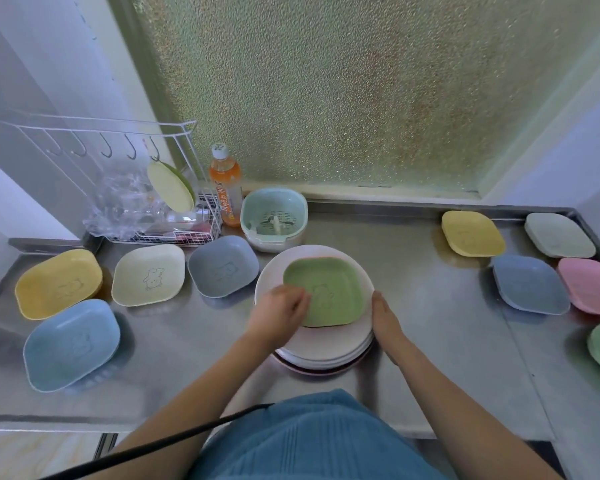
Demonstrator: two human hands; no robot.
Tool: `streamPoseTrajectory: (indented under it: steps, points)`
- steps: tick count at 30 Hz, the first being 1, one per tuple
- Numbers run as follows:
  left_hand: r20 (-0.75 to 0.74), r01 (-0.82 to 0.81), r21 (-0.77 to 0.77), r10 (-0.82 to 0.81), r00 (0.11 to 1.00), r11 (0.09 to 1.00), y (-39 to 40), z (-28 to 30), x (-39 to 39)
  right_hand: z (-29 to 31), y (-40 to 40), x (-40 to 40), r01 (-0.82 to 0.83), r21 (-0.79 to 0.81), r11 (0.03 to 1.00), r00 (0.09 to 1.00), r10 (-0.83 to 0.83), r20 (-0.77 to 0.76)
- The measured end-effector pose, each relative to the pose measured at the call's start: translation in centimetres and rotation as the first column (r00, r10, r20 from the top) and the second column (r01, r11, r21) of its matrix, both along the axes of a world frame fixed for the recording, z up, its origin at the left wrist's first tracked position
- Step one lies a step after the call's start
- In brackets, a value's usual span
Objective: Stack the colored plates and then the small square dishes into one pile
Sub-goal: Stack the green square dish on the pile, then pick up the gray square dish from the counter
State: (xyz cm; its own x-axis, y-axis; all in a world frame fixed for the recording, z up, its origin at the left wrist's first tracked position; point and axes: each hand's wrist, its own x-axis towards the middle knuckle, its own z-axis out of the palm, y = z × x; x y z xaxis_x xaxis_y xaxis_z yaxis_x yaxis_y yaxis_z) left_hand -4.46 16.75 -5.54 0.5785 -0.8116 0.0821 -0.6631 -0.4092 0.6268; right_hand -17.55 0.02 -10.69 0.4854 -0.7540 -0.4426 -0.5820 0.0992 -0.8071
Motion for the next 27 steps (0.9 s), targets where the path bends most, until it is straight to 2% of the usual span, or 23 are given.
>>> streamPoseTrajectory:
  steps: [3,5,7,10,12,16,19,24,27]
  points:
    - [0.098,-0.248,-0.186,0.269,0.958,0.951,1.9,-0.5,3.3,-0.2,0.0,0.0,0.015,0.022,1.0,1.0,-0.015,0.003]
    - [0.037,-0.394,-0.173,0.406,0.913,0.903,2.4,-0.9,5.4,-0.3,0.0,0.0,0.036,0.041,0.998,0.999,-0.037,0.004]
    - [-0.024,-0.482,-0.069,0.482,0.876,0.873,2.9,-1.6,7.3,-0.4,0.1,0.1,0.042,0.052,0.998,0.999,-0.041,-0.009]
    - [0.043,-0.483,0.159,0.483,0.875,0.861,4.2,-3.0,8.9,-0.3,0.1,0.1,0.044,0.058,0.997,0.999,-0.043,-0.009]
    - [0.106,-0.484,0.3,0.475,0.873,0.822,5.1,-3.8,9.3,-0.3,0.1,0.2,0.049,0.06,0.997,0.999,-0.049,-0.008]
    - [0.159,-0.421,0.505,0.398,0.903,0.753,6.2,-4.9,10.2,-0.2,0.2,0.2,0.051,0.047,0.998,0.999,-0.05,-0.014]
    - [0.157,-0.351,0.518,0.317,0.936,0.78,6.1,-4.9,10.0,-0.1,0.3,0.2,0.048,0.043,0.998,0.999,-0.047,-0.027]
    - [0.117,-0.339,0.537,0.33,0.937,0.773,5.0,-4.9,9.1,0.1,0.4,0.2,0.046,0.039,0.998,0.998,-0.045,-0.036]
    - [0.17,-0.395,0.388,0.357,0.919,0.833,5.0,-4.7,8.9,0.1,0.3,0.2,0.049,0.041,0.998,0.998,-0.047,-0.037]
